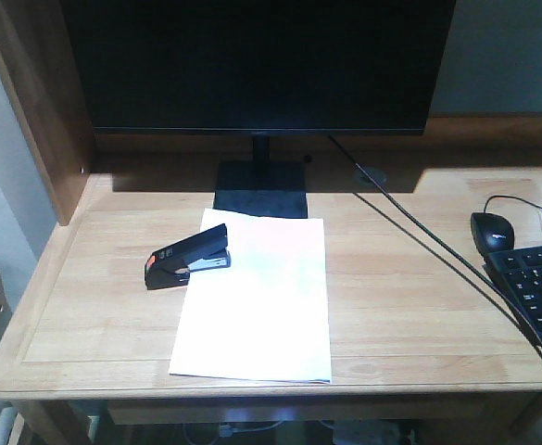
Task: Grab stapler and paper to desk for stapling
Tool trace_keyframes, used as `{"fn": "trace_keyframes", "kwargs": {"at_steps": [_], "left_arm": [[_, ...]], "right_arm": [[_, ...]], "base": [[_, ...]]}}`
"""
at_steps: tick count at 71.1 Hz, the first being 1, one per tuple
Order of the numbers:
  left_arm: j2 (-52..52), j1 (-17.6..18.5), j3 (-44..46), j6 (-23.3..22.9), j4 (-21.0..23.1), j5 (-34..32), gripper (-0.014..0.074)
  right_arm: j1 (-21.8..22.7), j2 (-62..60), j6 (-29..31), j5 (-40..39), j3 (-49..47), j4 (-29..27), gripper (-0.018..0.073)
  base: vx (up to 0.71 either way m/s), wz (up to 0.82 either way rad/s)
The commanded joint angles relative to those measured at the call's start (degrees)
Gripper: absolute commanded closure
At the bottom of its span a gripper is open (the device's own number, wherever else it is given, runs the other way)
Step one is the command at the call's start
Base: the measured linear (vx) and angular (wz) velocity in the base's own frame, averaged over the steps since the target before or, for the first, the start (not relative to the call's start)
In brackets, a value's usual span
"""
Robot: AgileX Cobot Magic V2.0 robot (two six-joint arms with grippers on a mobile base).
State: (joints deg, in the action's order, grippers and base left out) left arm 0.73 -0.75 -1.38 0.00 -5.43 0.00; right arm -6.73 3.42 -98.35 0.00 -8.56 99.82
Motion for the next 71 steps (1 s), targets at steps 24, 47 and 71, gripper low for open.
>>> {"fn": "trace_keyframes", "kwargs": {"at_steps": [24,47,71], "left_arm": [[0.9,0.1,-0.6,0.0,0.1,-3.8,0.0603],[0.9,0.1,-0.6,0.0,0.1,-3.8,0.0603],[0.9,0.1,-0.6,0.0,0.1,-3.9,0.0603]], "right_arm": [[0.2,0.5,33.7,8.1,-1.6,-31.3,0.0569],[0.2,0.5,97.6,10.9,-1.6,-87.5,0.0569],[3.5,0.1,103.7,5.6,1.6,-95.6,0.0569]], "base": [[0.00,0.00],[0.00,0.00],[0.00,0.00]]}}
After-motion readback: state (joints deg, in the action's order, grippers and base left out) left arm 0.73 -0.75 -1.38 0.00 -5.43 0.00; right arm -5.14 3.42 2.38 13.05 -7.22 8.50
